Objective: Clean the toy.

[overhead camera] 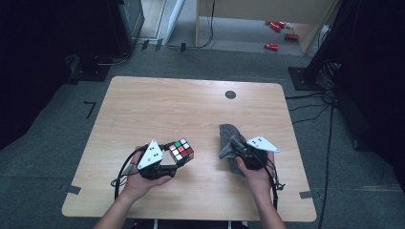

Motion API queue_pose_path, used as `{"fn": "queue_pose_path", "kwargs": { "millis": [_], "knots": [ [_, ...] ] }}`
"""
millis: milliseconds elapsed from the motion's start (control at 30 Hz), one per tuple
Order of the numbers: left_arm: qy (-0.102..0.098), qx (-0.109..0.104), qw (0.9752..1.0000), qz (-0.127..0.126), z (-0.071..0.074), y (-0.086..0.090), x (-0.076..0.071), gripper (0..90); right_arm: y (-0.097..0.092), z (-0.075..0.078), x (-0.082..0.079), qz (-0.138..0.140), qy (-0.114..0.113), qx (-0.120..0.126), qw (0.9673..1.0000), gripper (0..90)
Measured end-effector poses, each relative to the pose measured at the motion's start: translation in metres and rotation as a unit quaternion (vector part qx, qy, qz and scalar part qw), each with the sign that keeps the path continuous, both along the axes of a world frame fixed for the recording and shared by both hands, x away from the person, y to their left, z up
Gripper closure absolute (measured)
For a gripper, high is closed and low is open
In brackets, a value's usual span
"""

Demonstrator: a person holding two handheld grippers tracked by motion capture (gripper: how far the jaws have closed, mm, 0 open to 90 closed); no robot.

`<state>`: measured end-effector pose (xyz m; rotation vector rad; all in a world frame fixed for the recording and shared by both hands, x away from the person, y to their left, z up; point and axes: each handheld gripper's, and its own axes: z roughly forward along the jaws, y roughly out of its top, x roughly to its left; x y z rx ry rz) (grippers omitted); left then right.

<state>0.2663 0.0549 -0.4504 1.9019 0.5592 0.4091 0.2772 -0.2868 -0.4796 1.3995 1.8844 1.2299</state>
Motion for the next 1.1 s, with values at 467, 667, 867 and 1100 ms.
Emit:
{"fn": "queue_pose_path", "kwargs": {
  "millis": [467,667,867,1100],
  "knots": [
    [0.07,-0.072,0.9937,0.05,-0.003,0.02,0.018,34.8,-0.001,-0.006,0.002,0.012,-0.03,0.002,0.9995,44.7],
    [0.074,-0.081,0.9923,0.059,-0.001,0.018,0.018,34.7,0.019,0.011,-0.01,0.055,-0.079,0.018,0.9952,36.8],
    [0.078,-0.094,0.9905,0.063,0.002,0.017,0.017,34.7,0.055,0.017,-0.021,0.134,-0.094,0.054,0.985,32.7],
    [0.088,-0.106,0.9886,0.062,0.002,0.016,0.018,34.8,0.088,0.008,-0.029,0.191,-0.099,0.037,0.9758,30.0]
  ]
}}
